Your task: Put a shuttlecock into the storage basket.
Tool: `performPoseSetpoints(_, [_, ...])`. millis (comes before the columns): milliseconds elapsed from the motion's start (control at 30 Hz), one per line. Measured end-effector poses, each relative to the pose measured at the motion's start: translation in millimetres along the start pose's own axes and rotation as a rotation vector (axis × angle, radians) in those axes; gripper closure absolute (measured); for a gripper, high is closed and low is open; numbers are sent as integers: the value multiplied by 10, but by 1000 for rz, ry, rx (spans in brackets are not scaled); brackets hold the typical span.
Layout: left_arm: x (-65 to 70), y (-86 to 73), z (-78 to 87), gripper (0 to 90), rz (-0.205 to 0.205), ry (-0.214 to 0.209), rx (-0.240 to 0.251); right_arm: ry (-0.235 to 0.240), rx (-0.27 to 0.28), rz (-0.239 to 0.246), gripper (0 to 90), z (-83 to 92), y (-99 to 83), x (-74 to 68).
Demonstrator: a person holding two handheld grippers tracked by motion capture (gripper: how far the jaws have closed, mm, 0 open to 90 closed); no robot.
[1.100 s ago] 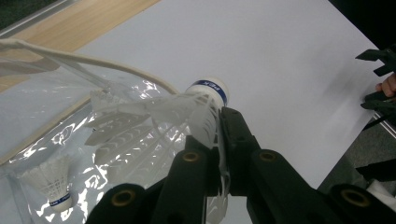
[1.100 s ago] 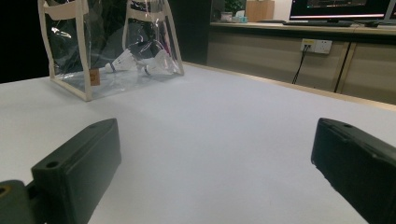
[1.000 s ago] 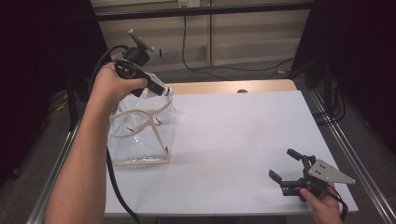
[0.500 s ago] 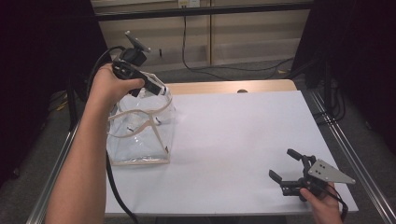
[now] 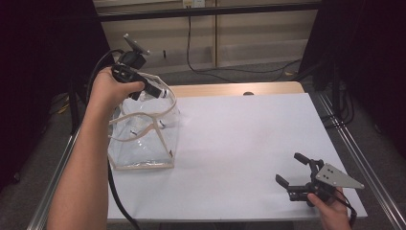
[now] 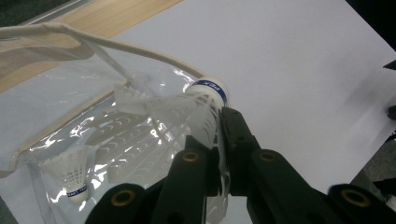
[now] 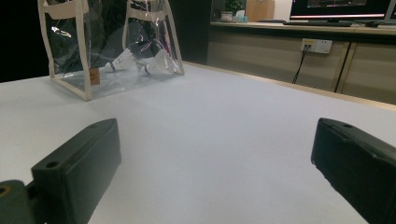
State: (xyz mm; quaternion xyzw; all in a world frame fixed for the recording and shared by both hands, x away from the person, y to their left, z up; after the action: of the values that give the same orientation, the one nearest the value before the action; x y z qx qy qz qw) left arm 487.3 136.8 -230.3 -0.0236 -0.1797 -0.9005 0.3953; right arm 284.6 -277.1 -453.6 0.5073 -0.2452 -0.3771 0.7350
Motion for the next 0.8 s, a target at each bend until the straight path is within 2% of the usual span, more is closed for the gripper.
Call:
performPoseSetpoints(333, [-44, -9, -20, 873, 5, 3, 0, 1, 1, -1, 10, 1, 0, 0])
performPoseSetpoints(467, [-62, -17, -45, 872, 19, 4, 1, 1, 1, -4, 10, 3, 1, -2])
performPoseSetpoints(500, [-70, -24, -47, 872, 9, 1, -8, 1, 2, -2, 10, 3, 0, 1])
performPoseSetpoints(800, [-149, -59, -89, 867, 35, 13, -1, 2, 0, -2, 10, 1, -1, -1])
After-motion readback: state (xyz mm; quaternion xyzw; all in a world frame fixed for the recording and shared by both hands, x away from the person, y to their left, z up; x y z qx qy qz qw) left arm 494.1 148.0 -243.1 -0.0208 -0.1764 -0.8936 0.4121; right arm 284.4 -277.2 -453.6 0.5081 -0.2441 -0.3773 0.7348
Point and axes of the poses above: each handheld gripper's, and its own axes: z roughly backward along the jaws, y roughly out of its top, x roughly to its right, the point moved 5 cm from there along -z, roughly forward along the jaws, and after that the axes turned 13 degrees about -x, right-handed, at the moved point
